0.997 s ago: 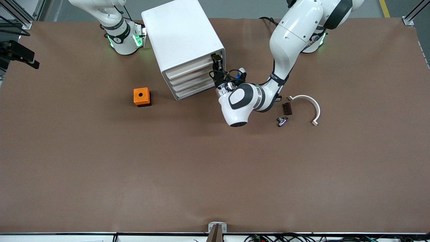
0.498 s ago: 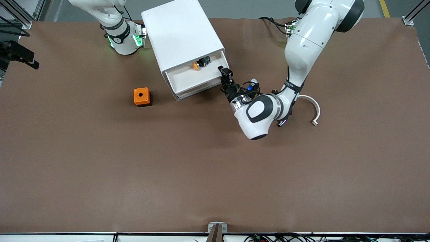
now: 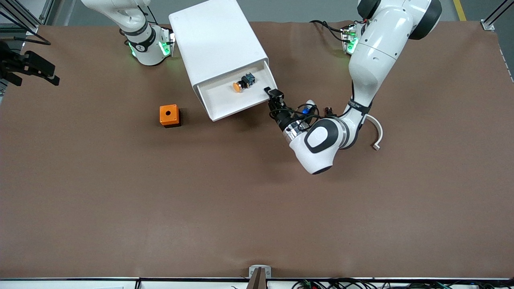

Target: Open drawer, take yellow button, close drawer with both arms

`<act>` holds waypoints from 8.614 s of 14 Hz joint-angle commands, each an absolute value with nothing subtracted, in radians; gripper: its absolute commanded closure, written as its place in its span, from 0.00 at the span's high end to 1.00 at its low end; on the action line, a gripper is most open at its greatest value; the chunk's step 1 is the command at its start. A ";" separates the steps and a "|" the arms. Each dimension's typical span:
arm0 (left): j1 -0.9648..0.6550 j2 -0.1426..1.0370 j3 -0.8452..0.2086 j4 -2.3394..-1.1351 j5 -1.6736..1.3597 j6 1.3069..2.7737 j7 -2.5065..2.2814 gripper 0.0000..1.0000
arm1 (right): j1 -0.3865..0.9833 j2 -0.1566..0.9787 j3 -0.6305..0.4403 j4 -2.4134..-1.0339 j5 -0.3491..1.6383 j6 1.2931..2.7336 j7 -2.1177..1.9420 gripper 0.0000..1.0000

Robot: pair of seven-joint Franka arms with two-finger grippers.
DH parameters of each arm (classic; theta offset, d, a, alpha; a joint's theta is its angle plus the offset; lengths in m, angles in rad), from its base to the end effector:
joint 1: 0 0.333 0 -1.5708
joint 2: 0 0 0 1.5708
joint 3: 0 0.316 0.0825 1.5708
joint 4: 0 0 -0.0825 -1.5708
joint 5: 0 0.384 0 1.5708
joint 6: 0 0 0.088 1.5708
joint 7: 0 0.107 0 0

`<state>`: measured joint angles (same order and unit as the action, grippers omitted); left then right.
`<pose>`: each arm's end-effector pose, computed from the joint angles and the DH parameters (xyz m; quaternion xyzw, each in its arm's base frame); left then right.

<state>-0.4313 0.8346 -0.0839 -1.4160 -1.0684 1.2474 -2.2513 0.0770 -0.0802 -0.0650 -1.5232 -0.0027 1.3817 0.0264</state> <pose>0.5089 -0.4054 0.2356 -0.4105 -0.6194 0.5969 0.3025 0.5086 0.0041 0.6731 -0.9995 0.0072 0.0307 0.0007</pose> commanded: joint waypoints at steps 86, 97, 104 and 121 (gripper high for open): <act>-0.661 0.535 -0.084 -1.436 -0.032 1.942 -1.201 1.00 | 0.140 0.339 -0.063 -1.618 0.035 1.797 0.295 0.00; -0.750 0.555 -0.087 -1.428 -0.156 1.942 -1.247 1.00 | -0.162 0.388 -0.066 -1.974 0.020 2.423 -0.165 0.00; -0.765 0.575 -0.087 -1.428 -0.339 1.944 -1.249 1.00 | -0.259 0.528 -0.063 -1.983 0.020 2.562 -0.290 0.00; -0.834 0.607 -0.087 -1.431 -0.644 1.945 -1.250 1.00 | -0.244 0.537 -0.060 -1.896 0.020 2.458 -0.385 1.00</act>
